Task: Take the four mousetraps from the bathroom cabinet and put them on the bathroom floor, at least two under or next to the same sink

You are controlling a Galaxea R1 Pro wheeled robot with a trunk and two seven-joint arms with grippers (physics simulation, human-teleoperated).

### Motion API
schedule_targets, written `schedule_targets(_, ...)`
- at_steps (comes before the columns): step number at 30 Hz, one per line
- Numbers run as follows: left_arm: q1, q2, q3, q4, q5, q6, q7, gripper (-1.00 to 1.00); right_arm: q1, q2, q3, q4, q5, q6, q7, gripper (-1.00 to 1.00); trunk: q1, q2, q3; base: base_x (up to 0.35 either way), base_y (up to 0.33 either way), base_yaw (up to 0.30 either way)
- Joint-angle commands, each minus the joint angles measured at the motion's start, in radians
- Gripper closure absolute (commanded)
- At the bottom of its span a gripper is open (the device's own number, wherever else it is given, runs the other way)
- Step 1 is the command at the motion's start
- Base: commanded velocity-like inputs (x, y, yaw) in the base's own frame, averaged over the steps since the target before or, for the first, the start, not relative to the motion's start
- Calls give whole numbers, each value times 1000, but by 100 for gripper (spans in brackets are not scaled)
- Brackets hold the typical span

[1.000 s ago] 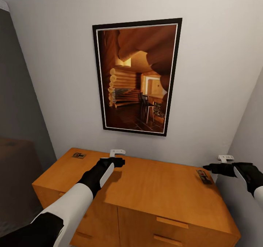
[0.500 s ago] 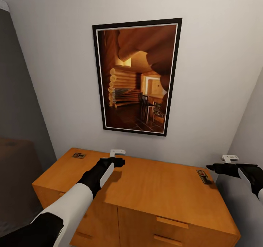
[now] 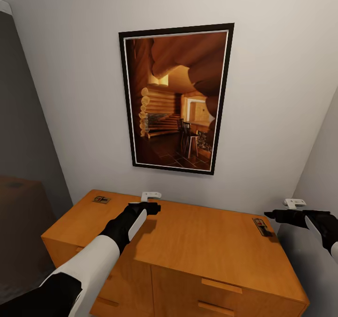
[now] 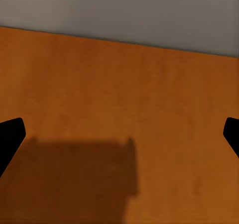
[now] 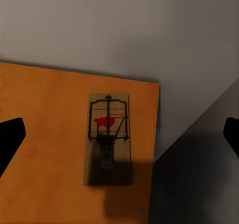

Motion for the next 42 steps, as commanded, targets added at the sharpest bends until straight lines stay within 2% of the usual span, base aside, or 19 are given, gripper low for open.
schedule_targets(1,0,0,-3,-1,10,3,8,-100,0,0,0,0,-4,7,2,-100,0,-1,-1,0,0,0)
schedule_targets(9,-1,0,-3,-1,10,3,8,-100,0,8,0,20,-4,5,2,-100,0,-1,-1,98,0,0)
schedule_targets(42,-1,0,-3,-1,10,4,10,-100,2,13,4,43,-4,5,4,-100,0,-1,-1,17,0,0)
